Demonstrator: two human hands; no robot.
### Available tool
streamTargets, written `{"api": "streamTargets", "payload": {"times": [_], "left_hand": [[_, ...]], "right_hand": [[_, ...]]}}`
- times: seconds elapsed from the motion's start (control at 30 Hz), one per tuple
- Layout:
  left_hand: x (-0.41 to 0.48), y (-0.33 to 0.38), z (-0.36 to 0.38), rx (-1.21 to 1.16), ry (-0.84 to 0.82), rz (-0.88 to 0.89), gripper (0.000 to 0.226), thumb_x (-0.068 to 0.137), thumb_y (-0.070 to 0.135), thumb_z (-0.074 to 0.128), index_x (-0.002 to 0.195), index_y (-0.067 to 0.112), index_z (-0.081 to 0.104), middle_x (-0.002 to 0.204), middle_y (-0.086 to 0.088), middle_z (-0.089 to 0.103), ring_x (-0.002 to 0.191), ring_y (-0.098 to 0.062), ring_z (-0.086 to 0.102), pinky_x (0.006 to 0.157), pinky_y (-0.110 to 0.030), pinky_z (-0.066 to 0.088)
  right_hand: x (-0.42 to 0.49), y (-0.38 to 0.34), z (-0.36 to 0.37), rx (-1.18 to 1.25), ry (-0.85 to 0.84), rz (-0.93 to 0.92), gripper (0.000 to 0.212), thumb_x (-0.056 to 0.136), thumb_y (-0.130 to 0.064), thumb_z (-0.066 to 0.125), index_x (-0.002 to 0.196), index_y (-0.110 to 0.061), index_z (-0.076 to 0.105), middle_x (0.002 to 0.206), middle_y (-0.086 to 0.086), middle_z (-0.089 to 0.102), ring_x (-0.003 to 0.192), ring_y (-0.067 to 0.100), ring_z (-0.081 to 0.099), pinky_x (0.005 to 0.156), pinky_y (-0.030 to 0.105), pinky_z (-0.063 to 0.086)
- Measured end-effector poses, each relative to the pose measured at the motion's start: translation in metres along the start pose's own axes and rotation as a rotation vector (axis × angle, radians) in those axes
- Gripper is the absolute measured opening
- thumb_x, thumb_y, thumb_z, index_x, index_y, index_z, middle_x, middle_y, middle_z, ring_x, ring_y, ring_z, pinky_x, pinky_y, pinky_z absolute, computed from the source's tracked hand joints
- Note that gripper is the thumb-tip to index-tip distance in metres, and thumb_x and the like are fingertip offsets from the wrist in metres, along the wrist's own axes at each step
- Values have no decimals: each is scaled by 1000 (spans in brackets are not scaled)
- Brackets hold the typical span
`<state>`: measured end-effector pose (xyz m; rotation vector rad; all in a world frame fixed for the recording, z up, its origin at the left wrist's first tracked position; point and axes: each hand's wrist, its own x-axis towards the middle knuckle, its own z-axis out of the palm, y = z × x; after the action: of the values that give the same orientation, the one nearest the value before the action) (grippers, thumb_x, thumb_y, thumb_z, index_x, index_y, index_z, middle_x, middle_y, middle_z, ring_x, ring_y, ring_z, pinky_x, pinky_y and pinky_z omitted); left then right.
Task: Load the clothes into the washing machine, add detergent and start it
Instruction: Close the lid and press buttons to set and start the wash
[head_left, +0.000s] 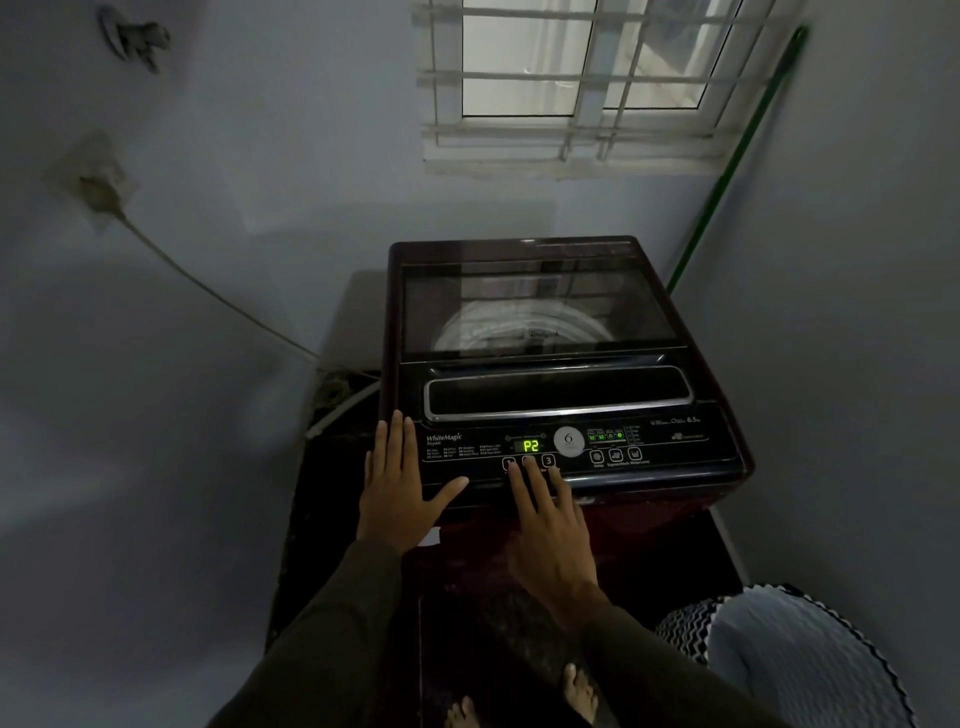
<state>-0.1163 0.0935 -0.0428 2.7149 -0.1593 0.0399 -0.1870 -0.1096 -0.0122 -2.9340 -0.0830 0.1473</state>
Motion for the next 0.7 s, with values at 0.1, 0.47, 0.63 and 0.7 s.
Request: {"api": "streamTargets", "payload": {"times": [0.1, 0.47, 0.63, 0.7], "left_hand": [[0, 0, 0, 4, -10, 0, 114, 76, 90, 23, 155, 13, -6, 164, -3, -14, 150, -19, -15, 120, -53, 11], [-1, -1, 0, 9, -2, 7, 110, 78, 87, 26, 154, 17, -12, 163, -2, -16, 149, -18, -18, 120, -51, 8], [1, -2, 0, 13, 9, 9, 111, 78, 88, 25, 155, 15, -7, 164, -3, -12, 150, -19, -14, 120, -52, 10], [1, -1, 0, 19, 6, 12, 111, 78, 88, 25, 155, 14, -6, 164, -4, -11, 150, -20, -13, 119, -52, 11]], "right_hand": [[0, -1, 0, -8, -36, 5, 93, 84, -25, 55, 156, -24, -4, 165, 1, -4, 151, 31, 0, 117, 46, 19], [2, -4, -3, 18, -46, 30, 94, 81, -22, 59, 156, -23, 2, 165, 3, 3, 150, 33, 7, 117, 48, 25], [3, 0, -6, 22, -50, 9, 94, 82, -22, 60, 156, -24, 2, 165, 2, 3, 150, 34, 7, 117, 47, 26], [2, -1, -5, 27, -61, 10, 95, 84, -23, 58, 155, -25, -5, 165, 0, -4, 150, 32, 0, 118, 48, 24]]}}
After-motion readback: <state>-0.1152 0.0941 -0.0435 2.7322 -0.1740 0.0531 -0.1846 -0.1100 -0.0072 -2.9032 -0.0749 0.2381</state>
